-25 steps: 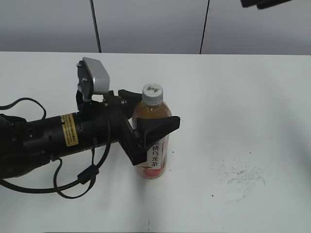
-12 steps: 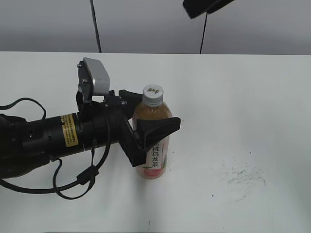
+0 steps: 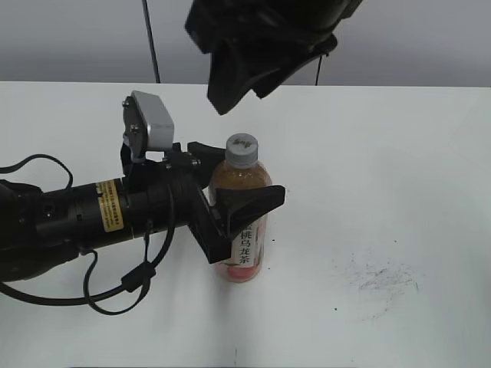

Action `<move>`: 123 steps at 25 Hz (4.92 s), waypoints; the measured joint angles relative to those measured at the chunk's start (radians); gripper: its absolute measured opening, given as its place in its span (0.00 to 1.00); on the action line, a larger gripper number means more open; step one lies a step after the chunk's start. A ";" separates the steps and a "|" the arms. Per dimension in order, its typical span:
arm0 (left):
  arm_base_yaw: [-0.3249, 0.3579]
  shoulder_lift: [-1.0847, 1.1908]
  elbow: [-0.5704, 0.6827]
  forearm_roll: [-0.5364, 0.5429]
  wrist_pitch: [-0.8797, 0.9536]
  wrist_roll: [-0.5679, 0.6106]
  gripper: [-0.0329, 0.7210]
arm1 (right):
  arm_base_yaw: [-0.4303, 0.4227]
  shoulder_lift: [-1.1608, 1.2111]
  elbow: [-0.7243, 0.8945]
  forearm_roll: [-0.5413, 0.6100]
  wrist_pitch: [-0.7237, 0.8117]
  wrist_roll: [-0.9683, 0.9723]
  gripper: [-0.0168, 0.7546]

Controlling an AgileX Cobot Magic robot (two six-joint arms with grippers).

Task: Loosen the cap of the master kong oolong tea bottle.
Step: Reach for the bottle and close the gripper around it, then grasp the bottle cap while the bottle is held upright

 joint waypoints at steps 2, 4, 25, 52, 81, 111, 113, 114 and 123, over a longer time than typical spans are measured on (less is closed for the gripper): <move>0.000 0.000 0.000 0.000 0.001 0.000 0.64 | 0.022 0.001 0.000 -0.007 0.000 0.054 0.55; 0.000 0.000 0.000 0.000 0.001 0.000 0.64 | 0.035 0.001 0.000 -0.008 0.001 0.104 0.58; 0.000 0.000 0.000 -0.001 0.002 0.000 0.64 | 0.040 0.075 0.036 -0.030 0.002 0.183 0.59; 0.000 0.000 0.000 -0.001 0.002 -0.001 0.64 | 0.040 0.102 0.055 -0.057 0.004 0.194 0.59; 0.000 0.000 0.000 0.001 0.006 0.001 0.64 | 0.039 0.103 0.055 -0.102 0.007 -0.161 0.38; 0.002 -0.001 -0.003 0.043 0.006 0.008 0.64 | 0.040 0.103 0.054 -0.109 0.007 -0.098 0.49; 0.002 -0.001 -0.003 0.045 0.006 0.010 0.64 | 0.040 0.104 0.054 -0.106 0.007 -0.076 0.49; 0.002 -0.001 -0.003 0.047 0.004 0.011 0.64 | 0.040 0.104 0.054 -0.105 0.007 -0.066 0.49; 0.002 -0.001 -0.003 0.049 0.003 0.011 0.64 | 0.040 0.104 0.054 -0.076 0.005 -0.036 0.49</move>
